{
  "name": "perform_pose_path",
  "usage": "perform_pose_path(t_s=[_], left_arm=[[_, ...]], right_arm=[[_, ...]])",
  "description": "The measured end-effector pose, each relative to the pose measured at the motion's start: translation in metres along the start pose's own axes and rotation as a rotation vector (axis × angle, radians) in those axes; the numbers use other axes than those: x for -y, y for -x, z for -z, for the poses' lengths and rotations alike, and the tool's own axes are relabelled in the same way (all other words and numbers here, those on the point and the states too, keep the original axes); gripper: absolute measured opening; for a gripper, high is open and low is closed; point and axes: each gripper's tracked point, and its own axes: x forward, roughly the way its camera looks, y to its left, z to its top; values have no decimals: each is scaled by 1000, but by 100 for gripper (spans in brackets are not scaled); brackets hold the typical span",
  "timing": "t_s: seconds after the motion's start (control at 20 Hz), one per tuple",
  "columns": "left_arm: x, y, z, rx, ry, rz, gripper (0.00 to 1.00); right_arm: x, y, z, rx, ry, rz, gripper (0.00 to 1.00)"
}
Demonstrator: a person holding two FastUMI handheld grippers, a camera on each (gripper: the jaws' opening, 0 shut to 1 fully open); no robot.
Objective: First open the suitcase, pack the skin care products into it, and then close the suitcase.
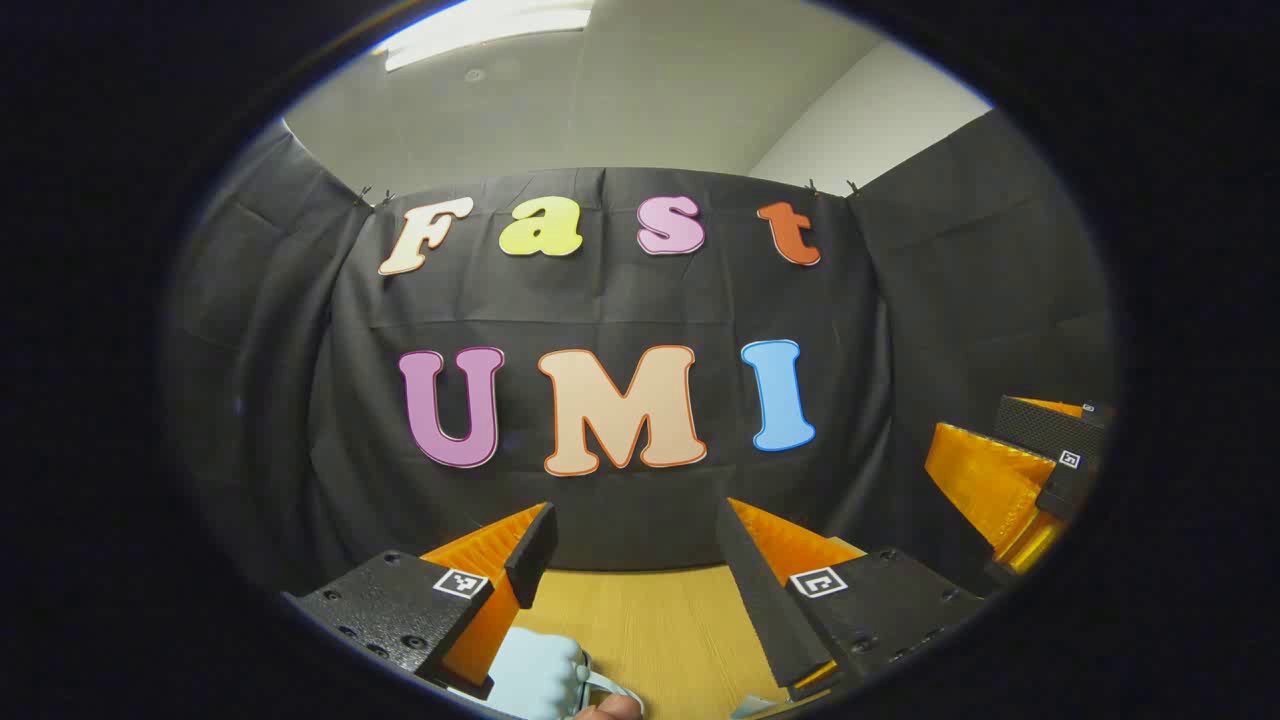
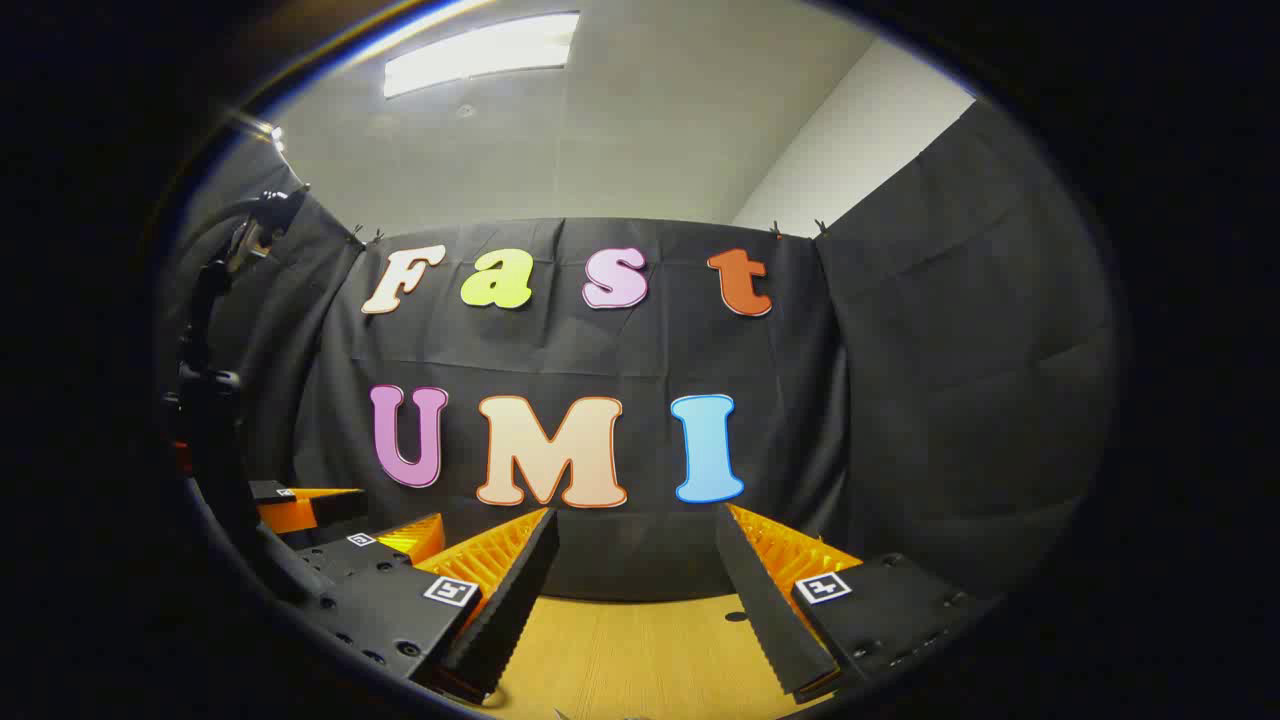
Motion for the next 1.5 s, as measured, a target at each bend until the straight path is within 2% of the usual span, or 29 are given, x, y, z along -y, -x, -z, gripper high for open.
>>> perform_pose_path(t_s=[0.4,0.55,0.75,0.85,1.15,1.35,1.5], left_arm=[[-5,1,12,-31,9,-66,94],[-10,-1,30,-69,6,-99,93],[-27,8,90,-222,7,-167,93],[-34,17,126,-316,2,-190,94],[-18,32,238,-621,38,-101,94],[-2,31,272,-731,68,-31,95],[6,29,293,-810,84,-16,95]], right_arm=[[9,-15,9,-13,2,-47,99],[17,-15,10,7,7,-66,99],[23,-24,37,-29,-22,-135,99],[28,-32,53,-67,-25,-138,99],[40,-43,77,-123,-16,-48,99],[49,-38,87,-159,27,13,100],[60,-35,87,-168,55,49,99]])
